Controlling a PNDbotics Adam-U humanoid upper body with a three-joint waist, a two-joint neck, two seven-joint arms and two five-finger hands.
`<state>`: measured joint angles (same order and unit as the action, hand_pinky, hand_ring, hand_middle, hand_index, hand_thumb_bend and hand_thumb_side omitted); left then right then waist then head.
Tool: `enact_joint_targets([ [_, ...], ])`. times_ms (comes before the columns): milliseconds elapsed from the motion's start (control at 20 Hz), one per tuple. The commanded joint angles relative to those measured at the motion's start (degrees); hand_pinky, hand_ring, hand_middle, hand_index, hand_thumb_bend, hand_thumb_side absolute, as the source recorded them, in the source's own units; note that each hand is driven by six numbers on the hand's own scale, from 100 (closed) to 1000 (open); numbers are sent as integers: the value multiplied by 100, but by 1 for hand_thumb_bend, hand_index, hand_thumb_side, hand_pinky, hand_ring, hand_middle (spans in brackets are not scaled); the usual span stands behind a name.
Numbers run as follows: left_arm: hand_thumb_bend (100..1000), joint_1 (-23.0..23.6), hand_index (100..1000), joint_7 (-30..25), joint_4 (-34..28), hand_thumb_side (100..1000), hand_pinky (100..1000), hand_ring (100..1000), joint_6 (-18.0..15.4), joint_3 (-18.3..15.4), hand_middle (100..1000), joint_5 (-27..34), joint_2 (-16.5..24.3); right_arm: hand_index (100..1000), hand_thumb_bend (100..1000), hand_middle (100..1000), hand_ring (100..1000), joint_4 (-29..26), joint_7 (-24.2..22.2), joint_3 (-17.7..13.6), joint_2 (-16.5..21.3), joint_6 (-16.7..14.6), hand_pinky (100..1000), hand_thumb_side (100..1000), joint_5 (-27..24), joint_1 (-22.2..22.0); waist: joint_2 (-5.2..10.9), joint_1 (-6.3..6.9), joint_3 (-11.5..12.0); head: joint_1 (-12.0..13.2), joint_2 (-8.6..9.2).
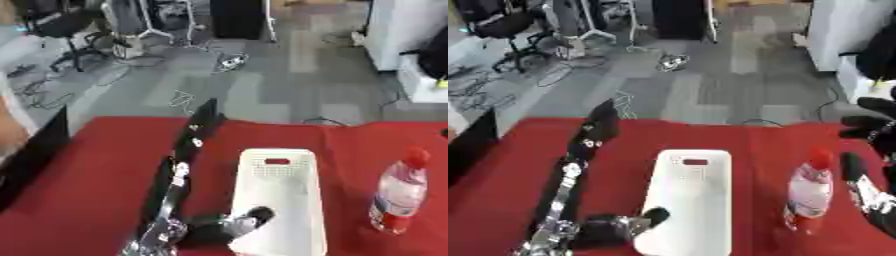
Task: Pick up objects on the table and place them in the box.
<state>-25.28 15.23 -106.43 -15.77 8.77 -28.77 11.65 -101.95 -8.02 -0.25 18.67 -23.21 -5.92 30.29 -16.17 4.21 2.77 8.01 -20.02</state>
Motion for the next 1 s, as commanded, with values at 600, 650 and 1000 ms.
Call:
enact_joint_targets([
  [600, 100, -29, 933, 538, -104, 214, 839, 1000, 256, -41, 1000, 101, 91, 978, 361, 812, 740, -121, 52, -26, 123, -14, 687, 100, 33, 35, 82, -22, -6, -51, 31],
  [650, 100, -25, 933, 532, -102, 210, 840, 1000, 257, -38, 1000, 100, 90, 979, 364, 813, 741, -121, 54, -33, 128, -19, 687, 100, 46, 35, 84, -22, -9, -132, 41],
  [1000, 100, 49, 934, 417, -87, 168, 839, 1000, 237, -8, 1000, 127, 118, 1000, 398, 849, 768, -46, -45, -123, 329, -129, 722, 100, 384, -46, 103, -72, -67, -1936, -24],
])
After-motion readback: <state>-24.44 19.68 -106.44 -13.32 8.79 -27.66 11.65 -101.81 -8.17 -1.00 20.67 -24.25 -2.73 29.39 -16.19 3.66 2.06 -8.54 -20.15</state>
